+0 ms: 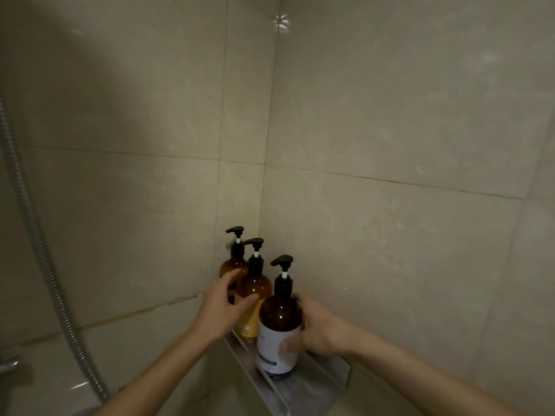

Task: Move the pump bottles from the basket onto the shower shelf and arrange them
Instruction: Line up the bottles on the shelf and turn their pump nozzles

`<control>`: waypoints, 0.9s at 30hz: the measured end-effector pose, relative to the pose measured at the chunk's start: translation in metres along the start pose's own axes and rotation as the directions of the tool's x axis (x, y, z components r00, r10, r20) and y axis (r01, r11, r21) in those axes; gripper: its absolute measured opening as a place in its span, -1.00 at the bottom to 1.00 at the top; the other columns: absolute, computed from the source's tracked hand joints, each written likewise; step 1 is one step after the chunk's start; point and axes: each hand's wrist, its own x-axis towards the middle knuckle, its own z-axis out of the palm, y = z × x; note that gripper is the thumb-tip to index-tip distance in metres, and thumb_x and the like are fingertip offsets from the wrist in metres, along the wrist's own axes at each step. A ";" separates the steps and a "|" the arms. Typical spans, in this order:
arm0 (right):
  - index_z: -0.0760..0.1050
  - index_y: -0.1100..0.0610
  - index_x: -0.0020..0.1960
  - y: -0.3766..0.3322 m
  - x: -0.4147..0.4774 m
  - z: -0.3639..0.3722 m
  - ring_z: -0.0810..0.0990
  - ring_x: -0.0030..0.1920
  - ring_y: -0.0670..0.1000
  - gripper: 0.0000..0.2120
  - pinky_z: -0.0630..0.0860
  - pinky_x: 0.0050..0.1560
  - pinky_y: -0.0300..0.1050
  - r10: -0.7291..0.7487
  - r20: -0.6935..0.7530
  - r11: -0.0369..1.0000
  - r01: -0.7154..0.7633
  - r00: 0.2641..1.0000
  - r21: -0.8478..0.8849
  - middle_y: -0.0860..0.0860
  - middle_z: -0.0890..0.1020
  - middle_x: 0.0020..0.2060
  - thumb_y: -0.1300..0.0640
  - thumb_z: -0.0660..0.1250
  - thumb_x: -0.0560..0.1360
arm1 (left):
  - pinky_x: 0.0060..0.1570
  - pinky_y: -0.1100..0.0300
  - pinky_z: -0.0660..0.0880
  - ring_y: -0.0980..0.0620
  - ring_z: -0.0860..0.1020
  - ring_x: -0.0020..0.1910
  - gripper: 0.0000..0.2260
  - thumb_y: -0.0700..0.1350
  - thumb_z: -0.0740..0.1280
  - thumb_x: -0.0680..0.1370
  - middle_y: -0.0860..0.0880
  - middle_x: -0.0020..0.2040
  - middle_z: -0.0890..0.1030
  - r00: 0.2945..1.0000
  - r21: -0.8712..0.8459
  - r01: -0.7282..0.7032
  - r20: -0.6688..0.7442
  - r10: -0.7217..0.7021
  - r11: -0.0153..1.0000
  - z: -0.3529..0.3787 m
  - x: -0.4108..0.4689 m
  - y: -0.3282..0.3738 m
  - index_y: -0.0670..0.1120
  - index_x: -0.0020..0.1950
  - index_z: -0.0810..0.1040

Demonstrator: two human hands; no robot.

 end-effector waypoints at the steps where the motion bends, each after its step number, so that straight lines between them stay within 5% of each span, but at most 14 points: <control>1: 0.33 -0.07 0.22 0.003 0.002 0.002 0.45 0.24 -0.03 -0.39 0.41 0.25 -0.02 -0.008 -0.013 1.000 0.008 1.000 0.021 -0.09 0.52 0.18 0.16 0.53 0.28 | 0.24 0.07 0.44 0.02 0.45 0.26 -0.39 0.00 0.46 0.41 -0.03 0.29 0.47 1.000 0.005 -0.006 0.014 0.006 1.000 0.002 0.001 0.000 0.00 0.41 0.33; 6: 0.33 -0.17 0.13 0.012 0.007 0.009 0.48 0.19 -0.08 -0.44 0.45 0.21 -0.06 -0.034 -0.120 0.997 0.041 0.992 0.059 -0.15 0.54 0.11 0.11 0.54 0.26 | 0.31 -0.07 0.40 -0.02 0.43 0.31 -0.35 -0.04 0.49 0.38 -0.08 0.31 0.48 0.999 -0.005 -0.012 0.045 0.012 1.000 0.005 0.004 0.000 -0.04 0.42 0.33; 13: 0.34 -0.32 -0.01 0.016 0.014 0.006 0.46 0.20 -0.13 -0.48 0.40 0.24 -0.09 -0.094 -0.095 0.993 0.100 0.991 0.061 -0.30 0.51 -0.01 0.17 0.51 0.30 | 0.28 0.12 0.37 0.00 0.41 0.30 -0.39 -0.10 0.45 0.42 -0.09 0.31 0.45 0.998 0.052 -0.031 0.052 0.028 0.998 0.002 0.005 0.003 -0.04 0.43 0.31; 23: 0.35 -0.18 0.23 0.016 0.020 0.007 0.41 0.13 -0.23 -0.42 0.36 0.06 -0.34 -0.108 -0.088 0.991 0.114 0.990 0.067 -0.28 0.51 0.04 0.20 0.48 0.33 | 0.28 0.17 0.36 0.02 0.39 0.22 -0.43 -0.15 0.41 0.46 -0.08 0.24 0.37 0.994 0.046 -0.066 0.090 0.062 0.997 -0.007 0.002 0.008 -0.05 0.43 0.31; 27: 0.36 -0.19 0.22 0.018 0.021 0.007 0.43 0.14 -0.23 -0.43 0.35 0.15 -0.24 -0.115 -0.085 0.989 0.123 0.990 0.087 -0.25 0.53 0.11 0.23 0.46 0.35 | 0.31 0.11 0.37 0.04 0.38 0.25 -0.43 -0.15 0.40 0.47 -0.05 0.25 0.35 0.991 0.041 -0.055 0.122 0.049 0.998 -0.010 0.003 0.008 -0.04 0.44 0.29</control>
